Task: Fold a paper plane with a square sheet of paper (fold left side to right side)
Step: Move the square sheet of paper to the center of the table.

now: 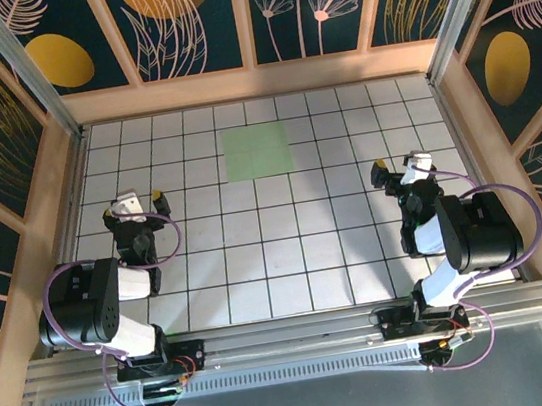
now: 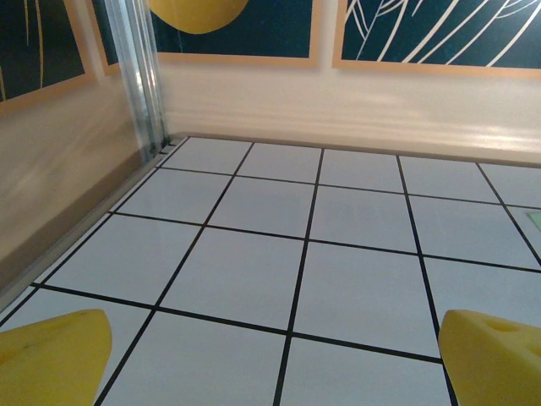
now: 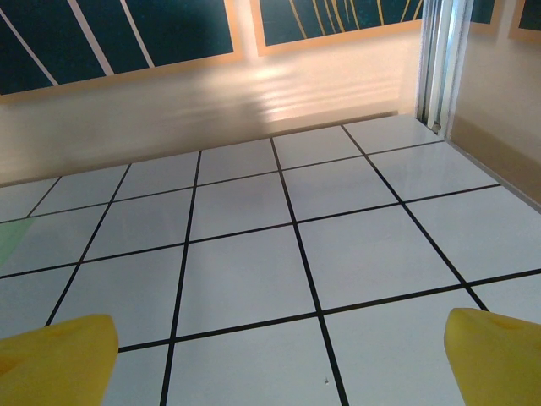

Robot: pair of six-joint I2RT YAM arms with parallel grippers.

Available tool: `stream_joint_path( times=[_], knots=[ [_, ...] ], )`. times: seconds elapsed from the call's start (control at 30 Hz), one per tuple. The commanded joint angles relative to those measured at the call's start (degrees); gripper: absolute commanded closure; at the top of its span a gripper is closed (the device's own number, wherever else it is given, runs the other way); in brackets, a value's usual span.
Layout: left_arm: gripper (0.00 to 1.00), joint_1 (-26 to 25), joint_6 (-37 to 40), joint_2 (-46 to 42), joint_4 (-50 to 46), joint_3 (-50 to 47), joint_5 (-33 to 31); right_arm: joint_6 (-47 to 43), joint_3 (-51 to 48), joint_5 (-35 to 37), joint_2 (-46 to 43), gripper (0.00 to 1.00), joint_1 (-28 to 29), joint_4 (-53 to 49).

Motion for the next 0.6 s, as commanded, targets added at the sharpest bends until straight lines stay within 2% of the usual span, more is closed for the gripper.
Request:
stream_joint_path(
  times=[0.0, 0.17, 0.23, 0.57],
  knots=[
    [0.01, 0.37, -0.98, 0.13, 1.29, 0.39, 1.11, -0.79, 0.62, -0.2, -0.14, 0.01, 0.47, 0.59],
    [0.01, 0.38, -0.93, 0.06, 1.29, 0.38, 1.12, -0.62, 0.63, -0.2, -0.19, 0.01, 0.27, 0.5],
    [0.01, 0.33, -0.95, 0.07, 1.29, 0.34, 1.17, -0.27, 0.56, -2.63, -0.24, 0.01, -0.3, 0.55],
    [0.01, 0.34, -0.93, 0.05, 1.29, 0.38, 1.12, 0.02, 0.28, -2.41, -0.36, 0.01, -0.45, 1.19]
  ],
)
